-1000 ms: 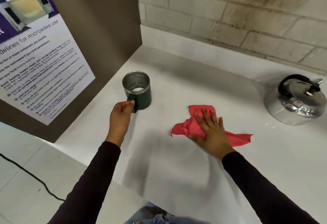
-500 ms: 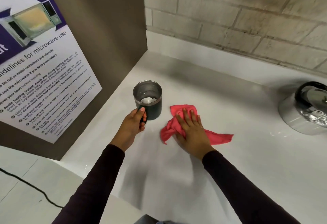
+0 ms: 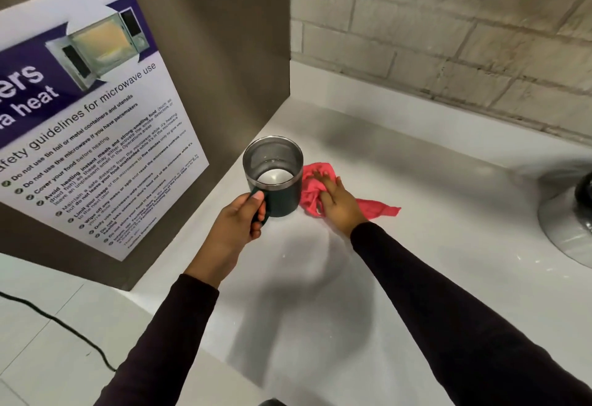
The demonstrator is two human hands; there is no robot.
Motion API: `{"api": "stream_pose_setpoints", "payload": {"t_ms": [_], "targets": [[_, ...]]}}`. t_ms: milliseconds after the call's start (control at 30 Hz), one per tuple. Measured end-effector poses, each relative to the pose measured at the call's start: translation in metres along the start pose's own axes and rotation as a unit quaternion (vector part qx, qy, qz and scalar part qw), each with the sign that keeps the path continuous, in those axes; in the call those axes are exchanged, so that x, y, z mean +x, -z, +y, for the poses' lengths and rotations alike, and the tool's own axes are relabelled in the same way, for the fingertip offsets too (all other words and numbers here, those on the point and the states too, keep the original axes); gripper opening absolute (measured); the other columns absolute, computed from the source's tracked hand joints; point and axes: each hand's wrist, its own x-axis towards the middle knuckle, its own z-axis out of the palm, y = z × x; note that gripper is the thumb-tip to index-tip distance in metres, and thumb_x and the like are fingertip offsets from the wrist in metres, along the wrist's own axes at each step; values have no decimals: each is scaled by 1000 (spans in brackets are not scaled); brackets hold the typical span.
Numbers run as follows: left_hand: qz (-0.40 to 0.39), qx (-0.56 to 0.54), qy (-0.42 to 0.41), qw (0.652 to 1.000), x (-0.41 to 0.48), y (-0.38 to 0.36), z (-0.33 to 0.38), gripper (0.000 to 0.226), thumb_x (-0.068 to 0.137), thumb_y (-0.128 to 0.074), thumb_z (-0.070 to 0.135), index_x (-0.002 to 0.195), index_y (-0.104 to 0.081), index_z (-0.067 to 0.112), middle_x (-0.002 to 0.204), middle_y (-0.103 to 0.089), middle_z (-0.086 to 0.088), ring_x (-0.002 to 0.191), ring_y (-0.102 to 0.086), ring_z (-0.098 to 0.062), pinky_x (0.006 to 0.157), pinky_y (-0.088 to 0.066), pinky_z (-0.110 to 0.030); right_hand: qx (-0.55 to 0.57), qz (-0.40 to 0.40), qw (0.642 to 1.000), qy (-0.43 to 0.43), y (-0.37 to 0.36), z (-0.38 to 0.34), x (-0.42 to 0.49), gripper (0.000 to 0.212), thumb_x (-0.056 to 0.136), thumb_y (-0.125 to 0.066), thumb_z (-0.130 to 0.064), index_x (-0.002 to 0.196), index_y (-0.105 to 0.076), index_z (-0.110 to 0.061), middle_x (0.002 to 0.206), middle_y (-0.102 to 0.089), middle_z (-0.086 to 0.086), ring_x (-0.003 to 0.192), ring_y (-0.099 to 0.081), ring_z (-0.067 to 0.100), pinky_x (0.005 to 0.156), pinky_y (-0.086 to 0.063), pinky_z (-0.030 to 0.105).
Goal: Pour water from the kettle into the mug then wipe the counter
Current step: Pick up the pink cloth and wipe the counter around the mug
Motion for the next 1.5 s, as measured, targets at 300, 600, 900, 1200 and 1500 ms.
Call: {"api": "stream_pose_setpoints", "payload": {"t_ms": [300,600,900,1200,1500], "targets": [[26,-33,-5,999,-4,12,3,40,91,-47,33,53,-49,23,48,-48,13,50,-37,-9,59,-38,-21,-230,-66,945,222,-52,-7,-52,58,92,-47,-34,147,-31,-27,159,-18,13,147,-2,37,117,5,44],[41,-35,2,999,-7,20,1,38,92,-47,32,58,-47,17,55,-46,8,54,-37,-12,60,-38,-24,-196,39,978,64,5,27,-15,54,93,-40,-20,147,-34,-20,160,-19,9,149,-5,23,122,-4,42],[26,-30,-17,999,-9,28,0,43,90,-48,35,49,-50,25,52,-47,11,49,-39,-8,59,-40,-21,-120,-55,985,114,-36,-34,36,45,94,-42,-18,138,-47,-17,154,-36,8,148,-12,24,122,-4,42],[19,-42,-16,999,-1,24,-10,39,91,-48,33,53,-48,24,51,-49,13,51,-39,-8,60,-38,-24,-119,-132,940,293,-39,-22,-57,46,83,-61,-12,128,-60,-17,147,-46,8,143,-26,21,121,-8,36],[33,-36,19,999,7,0,-24,38,91,-49,32,55,-47,21,50,-47,10,55,-37,-13,61,-38,-26,-93,55,992,65,-10,15,-122,58,76,-49,-13,133,-54,-22,148,-45,0,142,-27,12,116,5,12]]}}
